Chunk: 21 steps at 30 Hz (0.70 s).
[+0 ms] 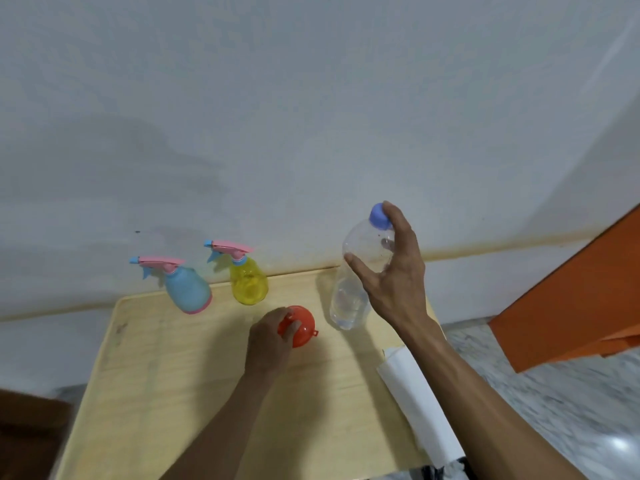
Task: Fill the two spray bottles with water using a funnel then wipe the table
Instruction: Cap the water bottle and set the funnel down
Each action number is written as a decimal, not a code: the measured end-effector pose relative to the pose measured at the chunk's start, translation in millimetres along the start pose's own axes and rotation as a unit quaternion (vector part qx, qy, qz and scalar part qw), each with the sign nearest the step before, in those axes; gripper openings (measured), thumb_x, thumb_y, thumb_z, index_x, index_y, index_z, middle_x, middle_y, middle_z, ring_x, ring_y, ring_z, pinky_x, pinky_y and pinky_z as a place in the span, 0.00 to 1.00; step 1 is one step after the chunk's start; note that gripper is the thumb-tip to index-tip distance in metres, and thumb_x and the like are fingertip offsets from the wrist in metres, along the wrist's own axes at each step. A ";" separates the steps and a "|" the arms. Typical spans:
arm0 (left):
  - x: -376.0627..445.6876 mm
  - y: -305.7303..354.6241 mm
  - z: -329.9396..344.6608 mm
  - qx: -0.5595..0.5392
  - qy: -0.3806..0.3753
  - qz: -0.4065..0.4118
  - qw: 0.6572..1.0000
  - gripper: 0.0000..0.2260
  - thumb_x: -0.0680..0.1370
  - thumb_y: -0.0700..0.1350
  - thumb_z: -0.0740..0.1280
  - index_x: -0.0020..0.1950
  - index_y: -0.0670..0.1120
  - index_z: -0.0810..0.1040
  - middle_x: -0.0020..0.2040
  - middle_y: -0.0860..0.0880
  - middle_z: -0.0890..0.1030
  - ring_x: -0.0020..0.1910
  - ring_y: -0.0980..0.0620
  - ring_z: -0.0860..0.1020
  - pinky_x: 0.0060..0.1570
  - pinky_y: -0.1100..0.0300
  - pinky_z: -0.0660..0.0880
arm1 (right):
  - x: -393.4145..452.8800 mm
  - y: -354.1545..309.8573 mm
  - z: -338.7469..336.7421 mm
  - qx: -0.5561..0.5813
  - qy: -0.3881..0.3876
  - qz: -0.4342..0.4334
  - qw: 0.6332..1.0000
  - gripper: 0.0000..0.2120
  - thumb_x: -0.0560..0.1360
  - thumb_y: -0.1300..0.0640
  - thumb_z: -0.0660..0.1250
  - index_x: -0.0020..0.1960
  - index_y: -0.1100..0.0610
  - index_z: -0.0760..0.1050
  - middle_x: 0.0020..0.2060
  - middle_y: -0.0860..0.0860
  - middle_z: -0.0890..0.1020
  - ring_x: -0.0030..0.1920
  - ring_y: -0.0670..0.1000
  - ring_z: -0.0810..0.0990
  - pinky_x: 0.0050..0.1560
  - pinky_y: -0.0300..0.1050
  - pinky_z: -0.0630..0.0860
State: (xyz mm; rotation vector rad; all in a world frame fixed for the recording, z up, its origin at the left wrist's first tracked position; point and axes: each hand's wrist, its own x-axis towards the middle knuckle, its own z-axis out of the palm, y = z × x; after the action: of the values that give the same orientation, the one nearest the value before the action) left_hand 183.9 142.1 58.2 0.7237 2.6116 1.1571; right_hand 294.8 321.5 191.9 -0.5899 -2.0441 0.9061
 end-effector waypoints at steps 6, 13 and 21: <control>51.6 13.2 27.2 0.021 -0.014 -0.004 1.000 0.12 0.76 0.41 0.73 0.60 0.42 0.83 0.59 0.43 0.84 0.58 0.42 0.80 0.58 0.61 0.69 | 40.2 35.2 13.5 0.023 -0.009 0.006 1.000 0.40 0.72 0.59 0.78 0.75 0.41 0.60 0.67 0.36 0.68 0.66 0.49 0.74 0.58 0.21 0.64; 91.9 16.3 61.4 0.025 -0.014 -0.032 0.999 0.13 0.75 0.40 0.73 0.60 0.42 0.83 0.58 0.43 0.84 0.57 0.43 0.81 0.61 0.57 0.72 | 65.8 69.0 26.1 0.022 -0.036 0.028 0.999 0.42 0.71 0.58 0.80 0.74 0.38 0.59 0.65 0.32 0.66 0.66 0.51 0.75 0.58 0.21 0.64; 112.2 13.2 82.9 0.043 -0.026 -0.049 0.998 0.13 0.76 0.41 0.73 0.60 0.42 0.83 0.58 0.43 0.84 0.58 0.43 0.81 0.64 0.56 0.72 | 78.1 86.1 35.0 0.015 -0.025 -0.053 0.998 0.41 0.70 0.62 0.80 0.75 0.50 0.61 0.67 0.38 0.68 0.67 0.52 0.75 0.65 0.38 0.74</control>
State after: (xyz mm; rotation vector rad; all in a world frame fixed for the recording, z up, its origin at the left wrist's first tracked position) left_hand 122.0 259.8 14.1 0.6246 2.6349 0.9907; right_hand 229.6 414.4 148.9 -0.4404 -2.0824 0.8961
